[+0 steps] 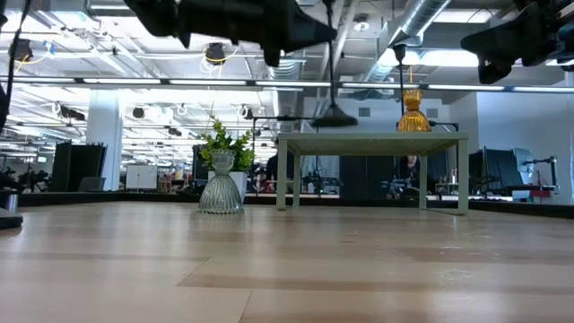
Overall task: Pick & Place candle stick holders
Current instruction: Put the top right black metal candle holder on the shelf
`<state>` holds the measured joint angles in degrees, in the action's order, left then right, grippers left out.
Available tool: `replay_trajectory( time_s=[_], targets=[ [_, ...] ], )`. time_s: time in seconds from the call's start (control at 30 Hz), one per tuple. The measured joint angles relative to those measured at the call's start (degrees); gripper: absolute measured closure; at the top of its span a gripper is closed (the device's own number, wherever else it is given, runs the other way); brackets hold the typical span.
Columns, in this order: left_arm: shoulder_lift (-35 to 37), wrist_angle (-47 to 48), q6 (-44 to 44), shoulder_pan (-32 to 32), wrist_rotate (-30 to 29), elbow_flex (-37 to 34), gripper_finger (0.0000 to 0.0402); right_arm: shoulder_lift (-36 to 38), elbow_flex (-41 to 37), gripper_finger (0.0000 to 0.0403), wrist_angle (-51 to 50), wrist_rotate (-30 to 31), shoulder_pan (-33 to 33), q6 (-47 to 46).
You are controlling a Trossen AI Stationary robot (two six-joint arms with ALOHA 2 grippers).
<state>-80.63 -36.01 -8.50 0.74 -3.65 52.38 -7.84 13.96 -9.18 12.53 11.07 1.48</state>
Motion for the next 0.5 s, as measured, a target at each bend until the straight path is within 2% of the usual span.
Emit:
replay_trajectory(
  time_s=[0.23,0.4,0.5],
  targets=[
    [4.8,0.9,-1.8,3.9,0.6,0.0,0.039,0.0,0.0,0.0403,3.0,0.6,0.0,-0.1],
    [6.1,1.2,-1.2,8.5,4.3,0.9,0.039,-0.4,0.0,0.0403,4.1,7.2,0.0,-2.4],
    [5.6,2.2,-0.2,11.4,6.6,3.6,0.039,-1.7,0.0,0.0403,4.6,8.9,0.0,-2.6]
  ],
)
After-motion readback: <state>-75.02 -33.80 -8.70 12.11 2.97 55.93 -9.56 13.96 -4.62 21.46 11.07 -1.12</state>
